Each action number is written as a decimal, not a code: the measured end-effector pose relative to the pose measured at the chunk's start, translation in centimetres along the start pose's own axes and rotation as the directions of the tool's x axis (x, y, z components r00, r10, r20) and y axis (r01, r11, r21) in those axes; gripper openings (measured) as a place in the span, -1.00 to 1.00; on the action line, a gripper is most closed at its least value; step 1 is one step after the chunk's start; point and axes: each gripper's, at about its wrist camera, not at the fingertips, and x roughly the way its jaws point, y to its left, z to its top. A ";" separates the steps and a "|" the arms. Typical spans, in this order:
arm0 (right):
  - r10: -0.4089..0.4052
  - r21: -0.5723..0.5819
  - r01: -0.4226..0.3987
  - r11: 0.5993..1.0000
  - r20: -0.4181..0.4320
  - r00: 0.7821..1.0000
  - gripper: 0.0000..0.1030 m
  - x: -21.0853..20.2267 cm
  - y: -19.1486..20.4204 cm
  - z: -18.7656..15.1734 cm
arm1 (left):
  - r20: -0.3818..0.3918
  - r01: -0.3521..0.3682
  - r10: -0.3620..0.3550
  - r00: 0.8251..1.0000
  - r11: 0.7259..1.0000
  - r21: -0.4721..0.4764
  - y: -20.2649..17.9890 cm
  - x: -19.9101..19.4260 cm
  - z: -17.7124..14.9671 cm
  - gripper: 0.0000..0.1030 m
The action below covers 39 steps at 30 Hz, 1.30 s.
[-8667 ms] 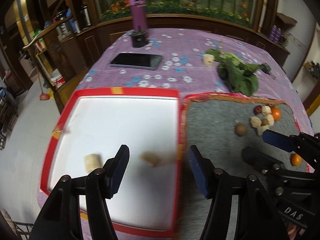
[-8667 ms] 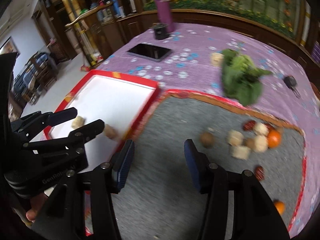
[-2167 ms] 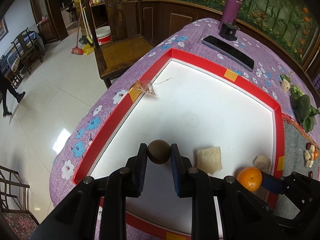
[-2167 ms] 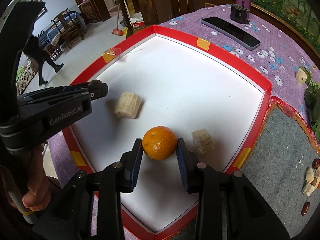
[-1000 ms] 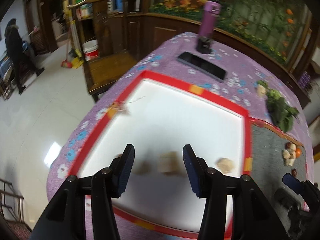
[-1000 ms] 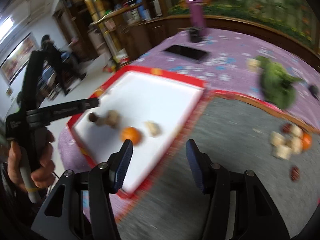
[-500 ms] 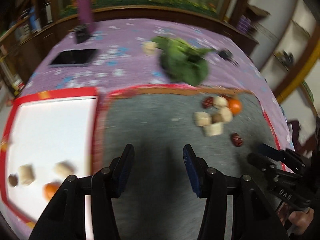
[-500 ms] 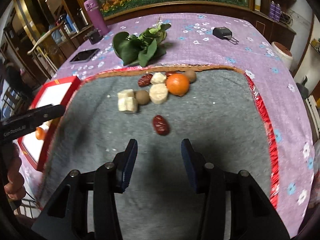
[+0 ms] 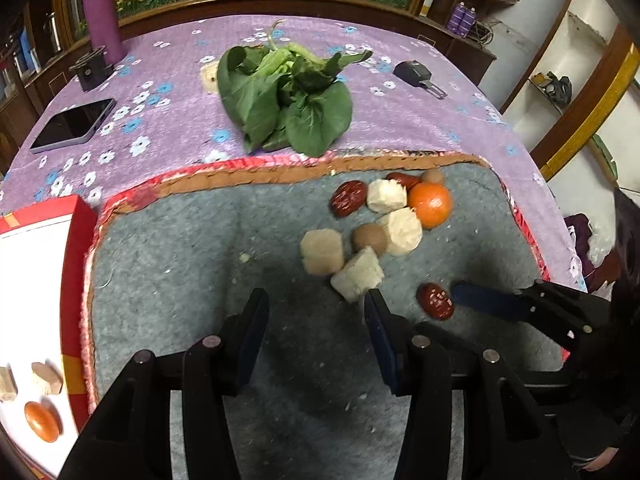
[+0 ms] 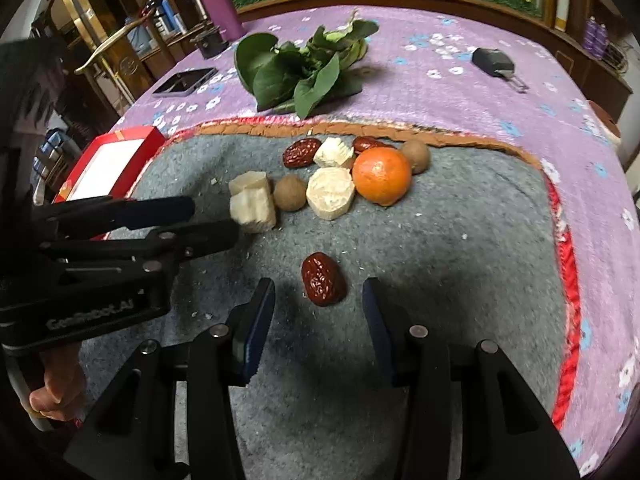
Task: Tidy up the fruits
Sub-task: 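Return to the mat and grasp a red date with the right tool, then grasp a beige block with the left tool while the right tool holds the date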
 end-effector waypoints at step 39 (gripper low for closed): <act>-0.002 -0.016 0.003 1.000 0.034 0.999 -0.60 0.2 -0.7 0.3 | -0.027 0.023 -0.023 0.999 0.999 0.024 -2.4 2.9 1.5 -0.48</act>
